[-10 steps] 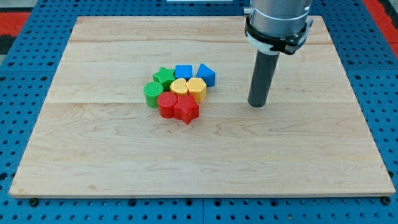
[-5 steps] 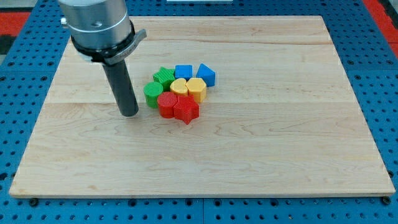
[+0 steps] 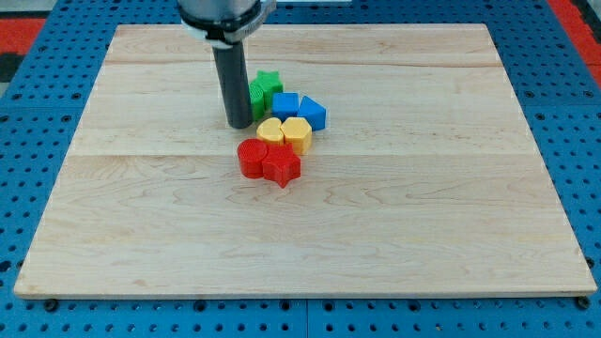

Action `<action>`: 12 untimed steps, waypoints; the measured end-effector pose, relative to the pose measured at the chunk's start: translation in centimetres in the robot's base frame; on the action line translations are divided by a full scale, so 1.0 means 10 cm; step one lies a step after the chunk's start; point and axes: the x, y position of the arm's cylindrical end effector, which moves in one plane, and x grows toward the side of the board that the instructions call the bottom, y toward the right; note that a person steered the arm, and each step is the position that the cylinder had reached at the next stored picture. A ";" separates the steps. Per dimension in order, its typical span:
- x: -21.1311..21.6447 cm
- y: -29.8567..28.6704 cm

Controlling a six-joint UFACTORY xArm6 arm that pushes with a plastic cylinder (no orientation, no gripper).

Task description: Move green blocks towards top

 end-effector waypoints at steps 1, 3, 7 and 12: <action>-0.26 0.00; -0.67 0.82; -0.23 -0.76; 0.09 -0.76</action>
